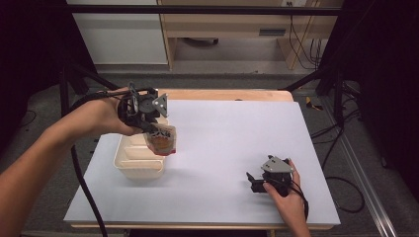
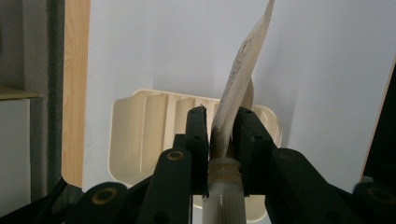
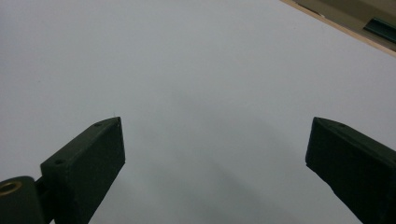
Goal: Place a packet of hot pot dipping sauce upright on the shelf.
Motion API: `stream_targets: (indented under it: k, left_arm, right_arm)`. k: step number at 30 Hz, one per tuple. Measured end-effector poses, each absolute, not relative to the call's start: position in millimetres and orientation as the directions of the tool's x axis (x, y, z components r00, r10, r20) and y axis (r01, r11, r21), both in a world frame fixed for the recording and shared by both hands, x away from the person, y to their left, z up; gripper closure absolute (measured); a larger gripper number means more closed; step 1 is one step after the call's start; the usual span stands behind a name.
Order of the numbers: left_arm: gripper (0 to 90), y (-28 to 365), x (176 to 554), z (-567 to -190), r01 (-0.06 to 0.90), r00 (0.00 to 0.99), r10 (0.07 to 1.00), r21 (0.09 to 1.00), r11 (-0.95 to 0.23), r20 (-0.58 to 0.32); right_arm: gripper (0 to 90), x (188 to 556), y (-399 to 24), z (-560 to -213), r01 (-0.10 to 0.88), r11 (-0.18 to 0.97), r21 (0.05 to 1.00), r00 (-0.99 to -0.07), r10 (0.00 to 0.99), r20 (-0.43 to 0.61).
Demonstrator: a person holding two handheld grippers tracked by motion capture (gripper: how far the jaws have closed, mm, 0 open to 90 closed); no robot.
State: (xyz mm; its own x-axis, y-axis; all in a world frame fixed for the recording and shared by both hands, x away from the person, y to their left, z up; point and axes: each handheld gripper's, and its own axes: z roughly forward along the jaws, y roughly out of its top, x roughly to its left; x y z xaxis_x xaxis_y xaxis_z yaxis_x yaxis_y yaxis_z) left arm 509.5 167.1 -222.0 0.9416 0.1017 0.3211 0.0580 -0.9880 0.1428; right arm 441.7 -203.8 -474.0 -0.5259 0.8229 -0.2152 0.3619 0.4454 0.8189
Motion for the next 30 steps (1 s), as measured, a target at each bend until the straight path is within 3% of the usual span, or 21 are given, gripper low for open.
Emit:
stream_targets:
  k: [30]
  left_arm:
    - [76.3, 193.0, 510.8, -226.8, 0.032, 0.939, 0.068, 0.110, -0.993, 0.338]
  right_arm:
    - [5.1, 441.7, -203.3, -474.2, 0.346, 0.454, 0.821, -0.538, 0.813, -0.223]
